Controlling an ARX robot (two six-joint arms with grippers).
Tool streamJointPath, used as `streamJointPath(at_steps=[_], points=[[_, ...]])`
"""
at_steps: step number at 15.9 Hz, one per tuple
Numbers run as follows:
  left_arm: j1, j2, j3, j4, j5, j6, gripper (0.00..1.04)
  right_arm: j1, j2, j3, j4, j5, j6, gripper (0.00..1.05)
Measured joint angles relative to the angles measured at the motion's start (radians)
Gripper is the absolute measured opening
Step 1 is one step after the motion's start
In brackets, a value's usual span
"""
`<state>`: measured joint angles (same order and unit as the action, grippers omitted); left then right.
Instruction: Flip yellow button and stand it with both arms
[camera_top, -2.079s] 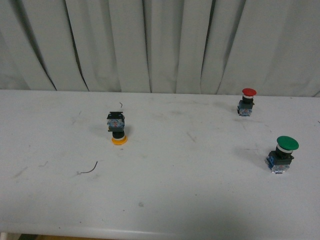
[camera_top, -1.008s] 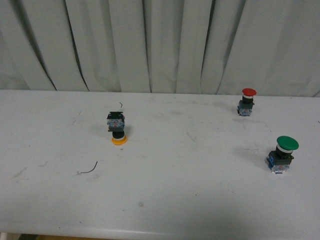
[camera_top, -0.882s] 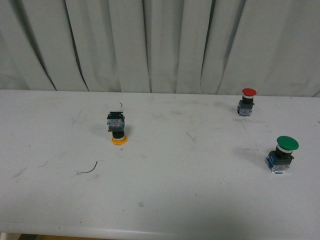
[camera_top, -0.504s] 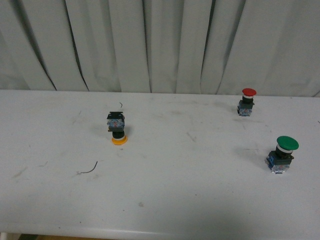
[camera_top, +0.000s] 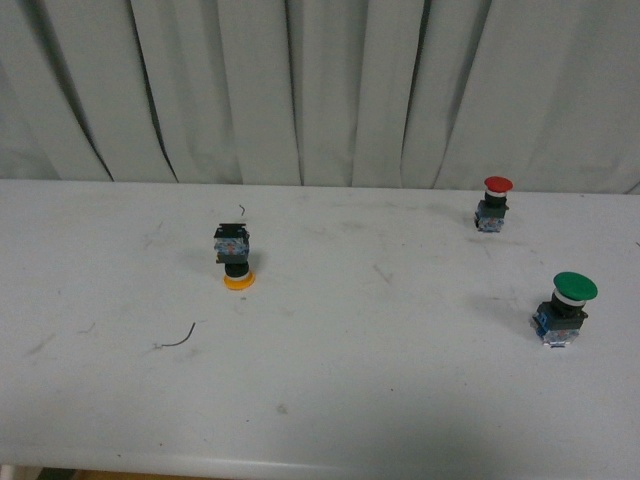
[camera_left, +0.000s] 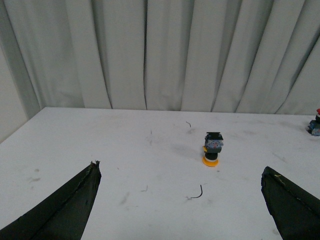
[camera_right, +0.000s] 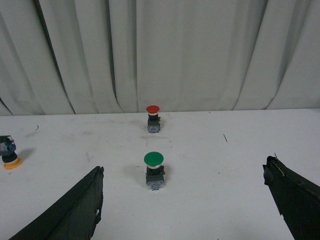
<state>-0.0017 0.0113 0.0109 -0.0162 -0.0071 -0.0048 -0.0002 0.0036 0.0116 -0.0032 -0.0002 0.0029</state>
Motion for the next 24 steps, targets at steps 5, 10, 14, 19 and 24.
streamJointPath(at_steps=[5,10,14,19,24], points=[[-0.101,0.233,0.13,-0.24,-0.235,-0.22,0.98,0.0,0.0,0.0,0.0,0.0,0.0,0.98],[-0.12,0.491,0.179,0.035,-0.2,-0.211,0.98,0.0,0.0,0.0,0.0,0.0,0.0,0.98],[-0.099,0.684,0.252,0.208,-0.149,-0.176,0.98,0.0,0.0,0.0,0.0,0.0,0.0,0.98],[-0.13,1.462,0.766,0.369,-0.065,-0.1,0.98,0.0,0.0,0.0,0.0,0.0,0.0,0.98],[-0.202,2.034,1.363,0.0,-0.105,-0.1,0.98,0.0,0.0,0.0,0.0,0.0,0.0,0.98]])
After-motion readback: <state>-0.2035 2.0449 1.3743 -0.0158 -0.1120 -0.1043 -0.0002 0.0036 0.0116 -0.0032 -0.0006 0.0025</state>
